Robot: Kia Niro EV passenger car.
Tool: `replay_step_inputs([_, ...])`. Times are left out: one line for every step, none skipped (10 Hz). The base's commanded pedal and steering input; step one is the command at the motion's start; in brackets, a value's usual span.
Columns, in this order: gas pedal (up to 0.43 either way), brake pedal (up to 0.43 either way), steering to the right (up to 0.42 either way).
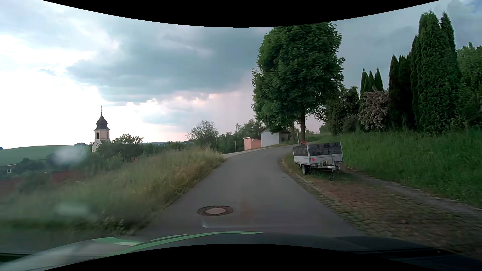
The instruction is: Follow the waypoints while adhering to traffic rules and regulations
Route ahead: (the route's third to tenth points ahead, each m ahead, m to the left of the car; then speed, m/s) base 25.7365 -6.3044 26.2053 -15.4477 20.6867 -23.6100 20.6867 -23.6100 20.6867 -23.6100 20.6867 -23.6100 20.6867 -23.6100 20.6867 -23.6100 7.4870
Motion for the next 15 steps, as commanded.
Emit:
replay_step_inputs([0.000,0.000,0.015])
replay_step_inputs([0.000,0.000,0.015])
replay_step_inputs([0.000,0.000,0.015])
replay_step_inputs([0.000,0.000,0.016])
replay_step_inputs([0.000,0.000,0.017])
replay_step_inputs([0.000,0.000,0.021])
replay_step_inputs([0.000,0.006,0.025])
replay_step_inputs([0.000,0.012,0.029])
replay_step_inputs([0.000,0.030,0.033])
replay_step_inputs([0.000,0.043,0.038])
replay_step_inputs([0.000,0.049,0.043])
replay_step_inputs([0.000,0.061,0.047])
replay_step_inputs([0.000,0.061,0.057])
replay_step_inputs([0.000,0.055,0.072])
replay_step_inputs([0.000,0.024,0.087])
